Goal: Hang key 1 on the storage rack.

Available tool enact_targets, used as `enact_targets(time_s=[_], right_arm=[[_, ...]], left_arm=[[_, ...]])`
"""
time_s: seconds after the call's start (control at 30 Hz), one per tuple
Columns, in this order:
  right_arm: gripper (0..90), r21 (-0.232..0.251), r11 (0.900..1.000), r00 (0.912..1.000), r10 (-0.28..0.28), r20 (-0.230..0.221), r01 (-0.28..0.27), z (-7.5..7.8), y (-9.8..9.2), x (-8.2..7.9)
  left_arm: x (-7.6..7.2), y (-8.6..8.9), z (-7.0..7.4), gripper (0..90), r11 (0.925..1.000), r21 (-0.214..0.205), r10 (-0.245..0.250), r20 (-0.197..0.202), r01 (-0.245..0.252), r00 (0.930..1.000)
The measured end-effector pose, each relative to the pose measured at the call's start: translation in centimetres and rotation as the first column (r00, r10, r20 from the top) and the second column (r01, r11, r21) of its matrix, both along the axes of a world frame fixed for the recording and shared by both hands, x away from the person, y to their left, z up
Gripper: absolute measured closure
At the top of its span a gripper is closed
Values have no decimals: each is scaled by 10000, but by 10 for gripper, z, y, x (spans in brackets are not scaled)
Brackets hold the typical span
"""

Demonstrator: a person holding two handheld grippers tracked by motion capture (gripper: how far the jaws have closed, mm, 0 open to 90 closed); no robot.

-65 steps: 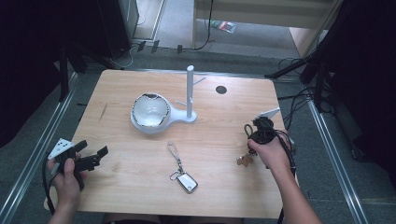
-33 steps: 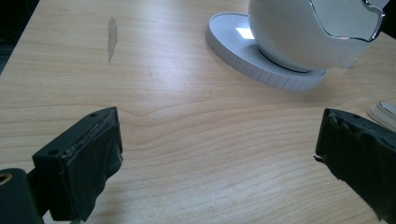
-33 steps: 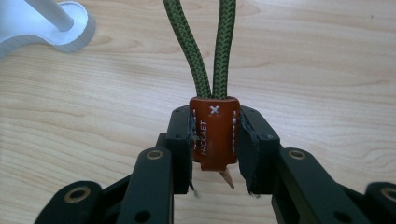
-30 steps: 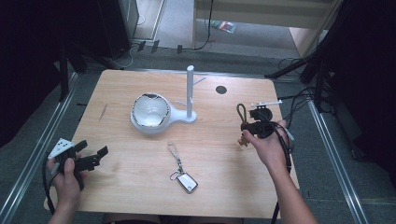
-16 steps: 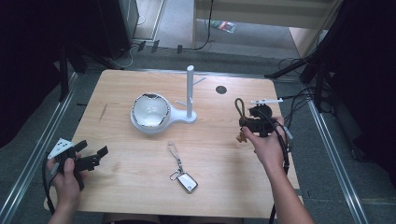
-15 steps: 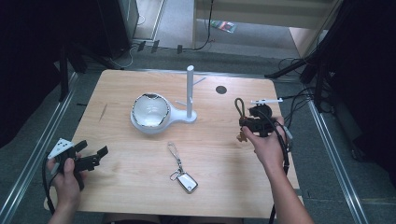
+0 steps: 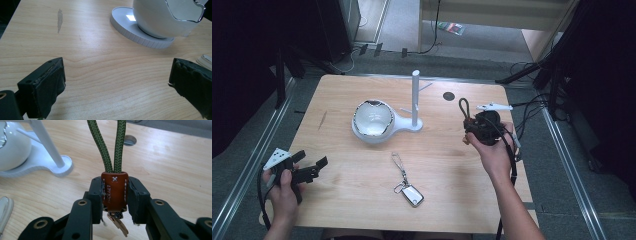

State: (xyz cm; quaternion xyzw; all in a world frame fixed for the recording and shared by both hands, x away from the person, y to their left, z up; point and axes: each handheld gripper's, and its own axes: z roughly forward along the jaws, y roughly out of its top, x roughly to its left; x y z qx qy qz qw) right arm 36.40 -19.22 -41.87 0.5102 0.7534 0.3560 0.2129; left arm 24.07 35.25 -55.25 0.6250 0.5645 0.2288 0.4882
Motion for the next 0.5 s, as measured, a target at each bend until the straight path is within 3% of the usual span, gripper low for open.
enact_targets(time_s=[0.23,0.5], right_arm=[[685,164,9998,9965,112,827,-126,6,12,-1],[686,481,9978,9897,379,1378,-449,13,26,3]], left_arm=[[0,0,0,11,10000,1,-9,-10,9,10000],[0,0,0,11,10000,-11,-23,-11,23,10000]])
